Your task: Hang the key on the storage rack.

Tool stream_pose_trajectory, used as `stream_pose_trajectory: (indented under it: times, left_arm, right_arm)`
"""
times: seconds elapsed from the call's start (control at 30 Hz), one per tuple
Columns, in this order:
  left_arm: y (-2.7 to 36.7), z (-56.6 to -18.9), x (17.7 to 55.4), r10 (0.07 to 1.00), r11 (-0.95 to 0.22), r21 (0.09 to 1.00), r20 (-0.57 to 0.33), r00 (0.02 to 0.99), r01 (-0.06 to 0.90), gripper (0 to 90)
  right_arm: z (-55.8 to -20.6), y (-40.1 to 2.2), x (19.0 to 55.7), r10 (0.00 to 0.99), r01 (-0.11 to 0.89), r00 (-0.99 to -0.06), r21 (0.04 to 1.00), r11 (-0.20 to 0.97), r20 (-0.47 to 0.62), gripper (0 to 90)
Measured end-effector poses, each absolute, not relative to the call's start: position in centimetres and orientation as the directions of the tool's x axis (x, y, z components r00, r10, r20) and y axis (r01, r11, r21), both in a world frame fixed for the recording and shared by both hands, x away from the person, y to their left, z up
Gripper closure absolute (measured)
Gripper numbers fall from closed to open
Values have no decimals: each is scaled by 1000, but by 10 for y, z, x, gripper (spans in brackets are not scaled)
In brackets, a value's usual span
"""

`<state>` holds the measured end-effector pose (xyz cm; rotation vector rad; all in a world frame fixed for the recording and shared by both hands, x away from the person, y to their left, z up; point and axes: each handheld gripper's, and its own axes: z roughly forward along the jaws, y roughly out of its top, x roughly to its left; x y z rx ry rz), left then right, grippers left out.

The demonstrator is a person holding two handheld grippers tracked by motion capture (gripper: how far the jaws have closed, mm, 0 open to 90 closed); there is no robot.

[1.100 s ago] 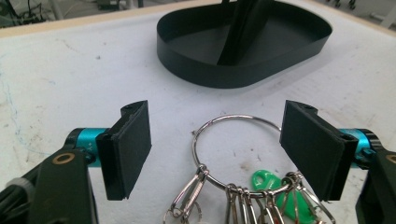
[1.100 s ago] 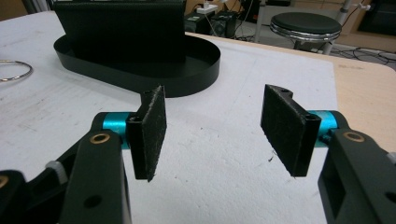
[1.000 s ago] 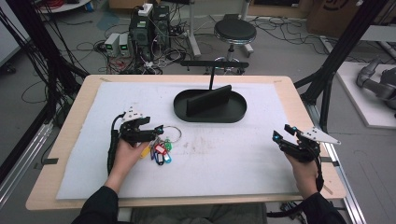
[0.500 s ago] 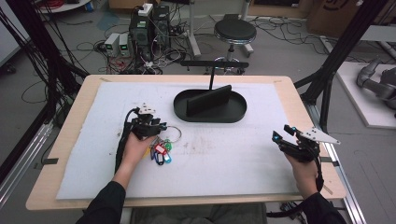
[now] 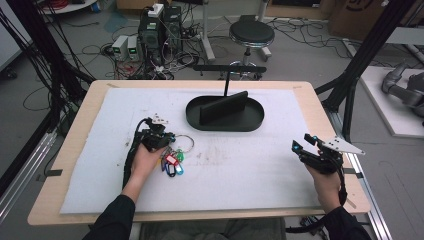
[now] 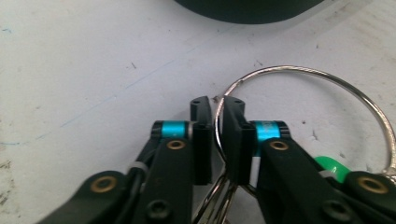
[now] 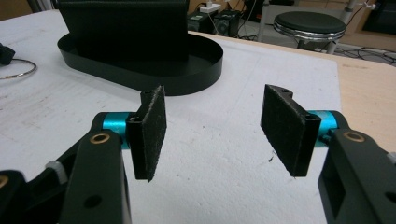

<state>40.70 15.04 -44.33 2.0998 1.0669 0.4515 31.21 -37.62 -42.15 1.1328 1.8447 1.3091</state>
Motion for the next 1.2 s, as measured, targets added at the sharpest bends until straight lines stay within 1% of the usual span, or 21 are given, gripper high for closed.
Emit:
stream_pose_trajectory:
  times: [0.13, 0.17, 0.2, 0.3, 0.47, 0.63, 0.73, 0.9, 0.97, 1.07, 1.13, 1.2]
  left_arm:
    - [153, -440, 406, 797, -352, 765, -57, 601, 540, 853]
    - [153, -435, 403, 792, -324, 795, -68, 607, 513, 856]
    - [153, -435, 403, 792, -324, 795, -68, 607, 513, 857]
    - [154, -425, 396, 778, -321, 833, -40, 628, 450, 859]
    - [154, -410, 383, 743, -291, 889, -23, 668, 354, 859]
    - [149, -402, 370, 707, -306, 908, 17, 707, 285, 860]
    - [146, -404, 363, 686, -303, 917, 21, 728, 260, 860]
    - [145, -404, 357, 659, -321, 915, 32, 752, 242, 853]
    - [145, -406, 357, 656, -318, 913, 17, 755, 256, 844]
    - [145, -411, 360, 648, -332, 897, -7, 761, 291, 806]
    - [145, -414, 361, 643, -342, 891, -10, 765, 299, 805]
    - [145, -415, 362, 642, -348, 887, -10, 766, 303, 823]
  right_arm:
    - [-421, -376, 312, 891, 296, -453, 944, 146, 4, 413]
    - [-421, -377, 312, 892, 294, -453, 944, 146, 3, 413]
    - [-421, -377, 312, 892, 293, -452, 945, 146, 2, 413]
    - [-421, -377, 313, 891, 288, -454, 946, 148, -1, 413]
    - [-421, -375, 314, 892, 289, -453, 946, 148, -2, 413]
    - [-421, -372, 315, 889, 290, -458, 945, 150, -1, 413]
    - [-421, -371, 316, 887, 285, -461, 946, 156, -7, 413]
    - [-421, -370, 317, 885, 284, -465, 945, 161, -11, 413]
    - [-421, -370, 317, 885, 284, -465, 945, 160, -10, 413]
    - [-421, -370, 317, 885, 284, -466, 945, 161, -11, 413]
    - [-421, -370, 317, 886, 285, -465, 945, 159, -8, 413]
    - [-421, -370, 317, 885, 285, -465, 945, 158, -8, 413]
